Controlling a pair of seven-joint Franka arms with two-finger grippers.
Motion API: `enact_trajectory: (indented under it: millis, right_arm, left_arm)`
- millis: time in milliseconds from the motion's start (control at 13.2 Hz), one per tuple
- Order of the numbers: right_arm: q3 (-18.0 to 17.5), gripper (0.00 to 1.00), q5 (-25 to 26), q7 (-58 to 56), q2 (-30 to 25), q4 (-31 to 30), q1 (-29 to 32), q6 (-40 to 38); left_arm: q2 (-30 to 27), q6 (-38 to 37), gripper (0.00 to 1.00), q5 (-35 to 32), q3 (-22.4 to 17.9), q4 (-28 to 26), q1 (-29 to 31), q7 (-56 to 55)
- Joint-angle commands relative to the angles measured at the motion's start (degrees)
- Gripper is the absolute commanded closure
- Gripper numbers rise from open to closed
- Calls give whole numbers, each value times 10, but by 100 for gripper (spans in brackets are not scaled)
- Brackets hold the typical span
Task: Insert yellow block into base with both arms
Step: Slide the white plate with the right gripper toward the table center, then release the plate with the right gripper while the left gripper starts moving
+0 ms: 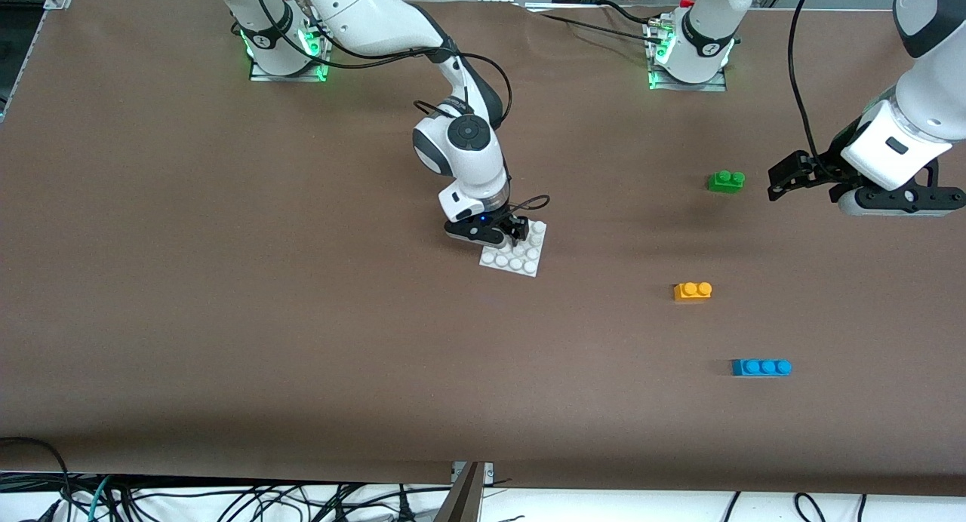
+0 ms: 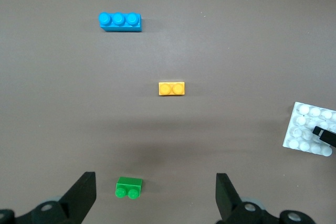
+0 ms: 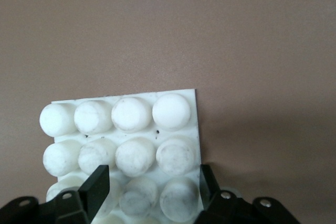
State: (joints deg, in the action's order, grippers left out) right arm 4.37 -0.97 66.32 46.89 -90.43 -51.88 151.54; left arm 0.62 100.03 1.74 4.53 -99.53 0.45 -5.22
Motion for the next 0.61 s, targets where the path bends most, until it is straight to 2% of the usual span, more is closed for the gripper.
enact_trajectory:
  millis: [0, 227, 530]
  right_arm:
    - [15, 23, 14, 7, 16, 24, -5, -10]
    - [21, 16, 13, 3, 6, 55, -1, -78]
    - [37, 1, 9, -26, -16, 117, 15, -211]
  left_arm:
    - [9, -10, 0, 14, 1, 16, 3, 17]
    - [9, -10, 0, 14, 2, 16, 3, 17]
    - [19, -11, 0, 14, 4, 15, 3, 18]
